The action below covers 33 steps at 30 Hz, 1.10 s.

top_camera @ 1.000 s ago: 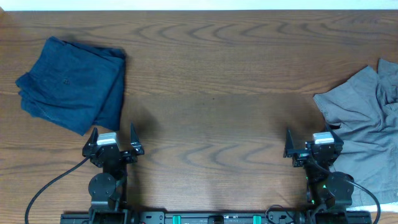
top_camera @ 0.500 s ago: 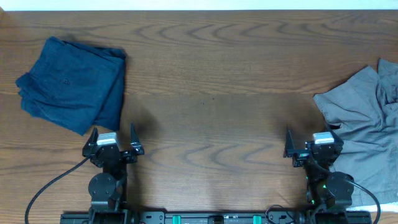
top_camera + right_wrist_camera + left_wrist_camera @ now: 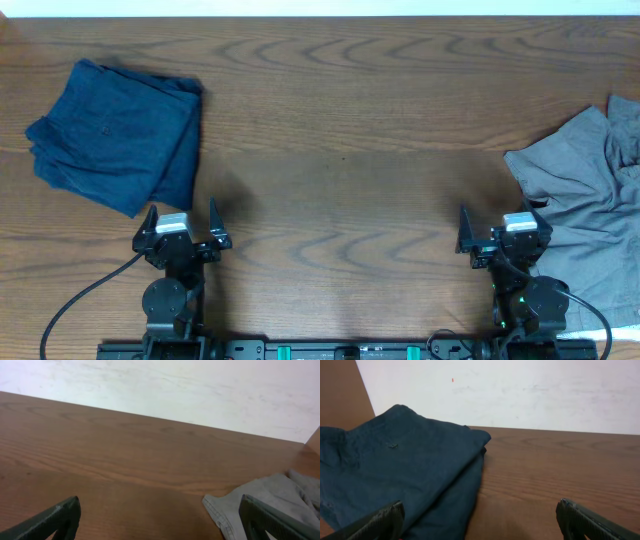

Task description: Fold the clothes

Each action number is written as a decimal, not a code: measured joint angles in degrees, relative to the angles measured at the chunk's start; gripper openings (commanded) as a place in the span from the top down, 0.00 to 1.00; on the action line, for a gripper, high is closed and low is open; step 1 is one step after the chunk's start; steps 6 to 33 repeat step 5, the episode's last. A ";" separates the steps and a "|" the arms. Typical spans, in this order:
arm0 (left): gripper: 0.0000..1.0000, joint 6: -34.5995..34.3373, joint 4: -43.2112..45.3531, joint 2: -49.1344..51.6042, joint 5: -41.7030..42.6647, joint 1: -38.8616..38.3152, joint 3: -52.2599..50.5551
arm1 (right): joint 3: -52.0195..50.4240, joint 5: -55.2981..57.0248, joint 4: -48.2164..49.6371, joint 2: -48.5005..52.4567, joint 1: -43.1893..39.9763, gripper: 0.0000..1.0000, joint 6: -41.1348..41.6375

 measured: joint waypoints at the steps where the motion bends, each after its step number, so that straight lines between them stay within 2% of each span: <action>1: 0.02 0.00 0.00 0.00 0.00 0.00 0.00 | 0.00 0.00 0.00 0.00 0.00 0.01 0.00; 33: 0.02 0.00 0.00 0.00 0.00 0.00 0.00 | 0.00 0.00 0.00 0.00 0.00 0.01 0.00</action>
